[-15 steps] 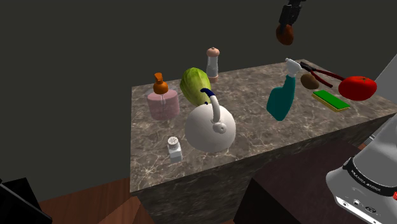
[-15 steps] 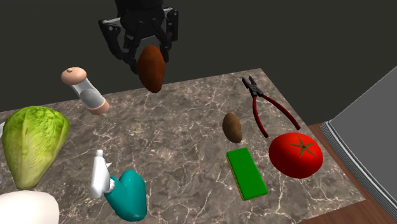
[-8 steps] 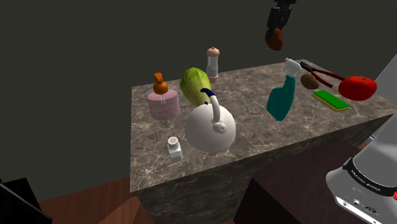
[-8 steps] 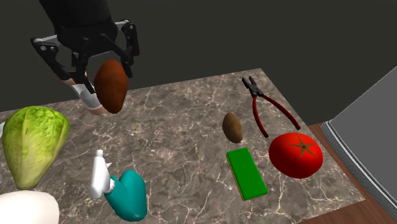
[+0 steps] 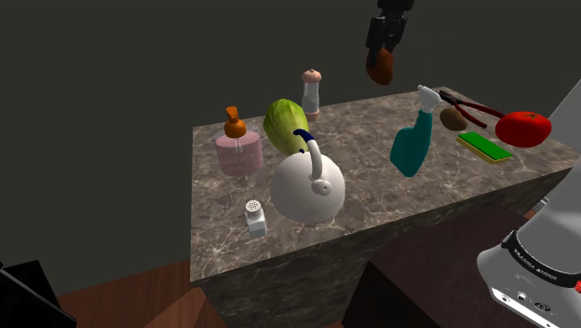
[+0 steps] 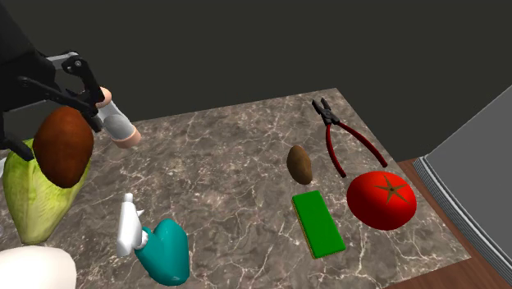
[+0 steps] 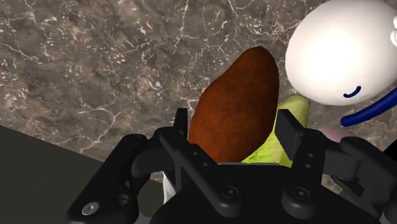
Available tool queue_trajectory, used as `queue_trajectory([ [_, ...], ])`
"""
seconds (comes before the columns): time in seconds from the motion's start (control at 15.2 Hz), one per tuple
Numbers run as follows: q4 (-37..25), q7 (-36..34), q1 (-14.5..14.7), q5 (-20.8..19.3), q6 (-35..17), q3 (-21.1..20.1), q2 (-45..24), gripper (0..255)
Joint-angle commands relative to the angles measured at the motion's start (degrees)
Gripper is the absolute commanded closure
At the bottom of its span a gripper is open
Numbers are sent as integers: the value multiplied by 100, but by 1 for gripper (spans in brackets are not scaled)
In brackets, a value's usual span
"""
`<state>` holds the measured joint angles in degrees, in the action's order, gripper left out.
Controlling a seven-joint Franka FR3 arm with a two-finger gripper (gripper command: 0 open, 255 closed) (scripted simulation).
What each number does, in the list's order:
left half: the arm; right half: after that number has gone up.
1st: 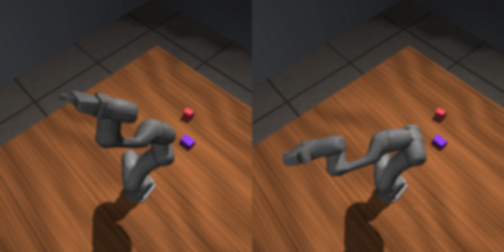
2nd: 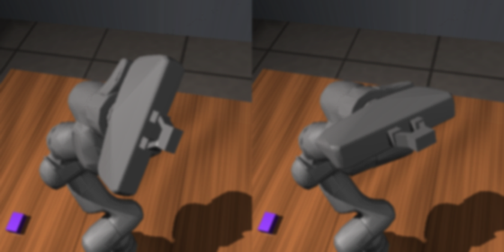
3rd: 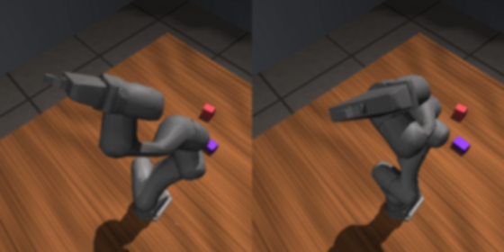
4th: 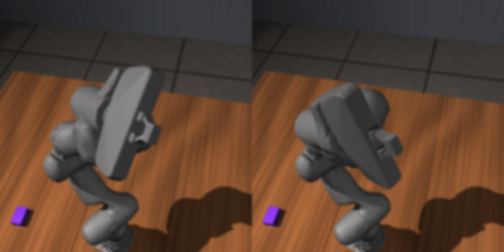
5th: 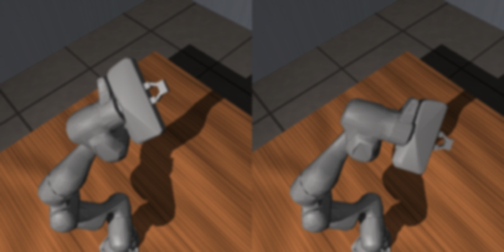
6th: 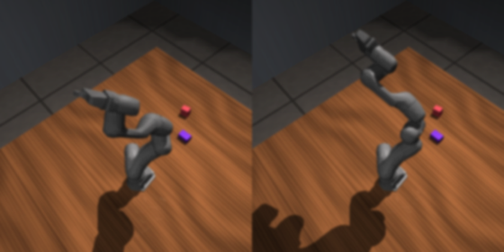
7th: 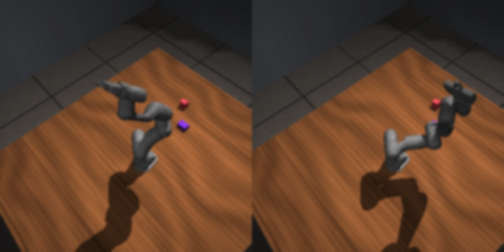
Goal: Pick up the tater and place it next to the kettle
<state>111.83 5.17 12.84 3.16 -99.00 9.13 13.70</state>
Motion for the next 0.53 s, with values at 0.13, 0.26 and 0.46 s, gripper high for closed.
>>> queue_trajectory([
  [0.13,109,-405,160,53,-120,-255,20,255],
  [0.26,270,-394,159,54,-274,-255,28,255],
  [0.46,503,-377,157,57,-504,-254,29,255],
])
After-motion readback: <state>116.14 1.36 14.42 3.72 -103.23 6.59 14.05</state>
